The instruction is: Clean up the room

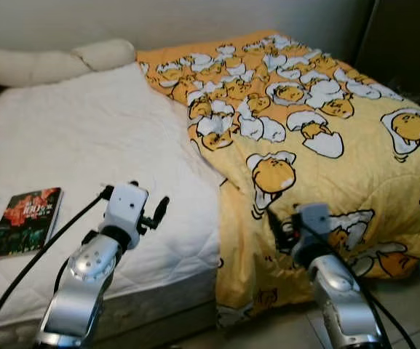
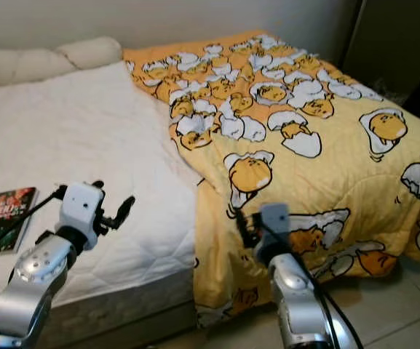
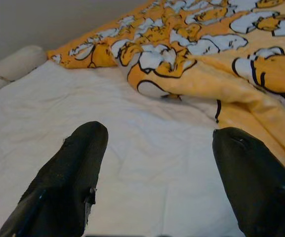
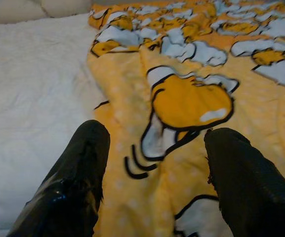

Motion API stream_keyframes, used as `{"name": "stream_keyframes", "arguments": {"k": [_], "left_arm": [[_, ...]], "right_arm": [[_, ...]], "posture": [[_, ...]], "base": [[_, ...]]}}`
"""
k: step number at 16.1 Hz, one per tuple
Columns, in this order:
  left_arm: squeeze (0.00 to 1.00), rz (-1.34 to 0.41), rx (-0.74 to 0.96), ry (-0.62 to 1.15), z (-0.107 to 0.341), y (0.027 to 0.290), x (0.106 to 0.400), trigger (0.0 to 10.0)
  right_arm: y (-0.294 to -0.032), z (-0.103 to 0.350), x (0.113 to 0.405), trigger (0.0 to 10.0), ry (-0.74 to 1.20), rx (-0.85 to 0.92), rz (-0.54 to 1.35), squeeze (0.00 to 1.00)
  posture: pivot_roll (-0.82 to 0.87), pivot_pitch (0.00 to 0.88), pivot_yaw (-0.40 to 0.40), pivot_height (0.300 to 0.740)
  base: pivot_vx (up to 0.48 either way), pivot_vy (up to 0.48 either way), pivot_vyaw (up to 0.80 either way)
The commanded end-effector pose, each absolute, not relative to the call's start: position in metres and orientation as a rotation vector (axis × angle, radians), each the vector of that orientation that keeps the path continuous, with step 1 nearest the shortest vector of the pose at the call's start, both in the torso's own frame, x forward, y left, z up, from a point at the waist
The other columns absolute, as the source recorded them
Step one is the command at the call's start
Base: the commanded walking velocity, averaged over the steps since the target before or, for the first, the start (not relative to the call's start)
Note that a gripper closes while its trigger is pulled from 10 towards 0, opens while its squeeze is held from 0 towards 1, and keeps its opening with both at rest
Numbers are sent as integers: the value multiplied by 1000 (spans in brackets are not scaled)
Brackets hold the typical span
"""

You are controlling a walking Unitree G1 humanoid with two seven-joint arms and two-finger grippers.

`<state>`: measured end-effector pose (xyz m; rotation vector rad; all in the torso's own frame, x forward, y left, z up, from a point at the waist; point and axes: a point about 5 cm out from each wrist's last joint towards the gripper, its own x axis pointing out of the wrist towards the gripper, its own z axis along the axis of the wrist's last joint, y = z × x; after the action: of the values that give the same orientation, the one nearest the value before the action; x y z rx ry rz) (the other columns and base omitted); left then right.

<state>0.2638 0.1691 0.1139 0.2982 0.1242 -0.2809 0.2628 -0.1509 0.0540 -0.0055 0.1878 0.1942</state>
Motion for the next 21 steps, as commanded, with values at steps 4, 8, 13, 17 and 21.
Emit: {"name": "stream_keyframes", "arguments": {"k": [4,8,13,17,21], "left_arm": [[0,-254,293,135,111,174,267,10000],[0,-202,263,128,108,177,271,10000],[0,-177,246,130,106,183,262,10000],[0,-226,292,147,103,177,260,10000],[0,-345,316,166,101,168,257,10000]], "right_arm": [[-139,56,266,10000,154,-101,209,0],[-123,59,264,10000,151,-40,372,0],[-113,54,262,10000,191,-37,494,0],[-124,48,266,10000,228,-19,407,0],[-151,34,274,10000,349,-63,194,1000]], "posture": [[76,0,55,740],[75,0,36,740],[94,0,8,740],[91,0,2,740],[83,0,3,740]], "base": [[0,0,0],[0,0,200],[277,0,800],[265,0,200],[0,0,0]]}}
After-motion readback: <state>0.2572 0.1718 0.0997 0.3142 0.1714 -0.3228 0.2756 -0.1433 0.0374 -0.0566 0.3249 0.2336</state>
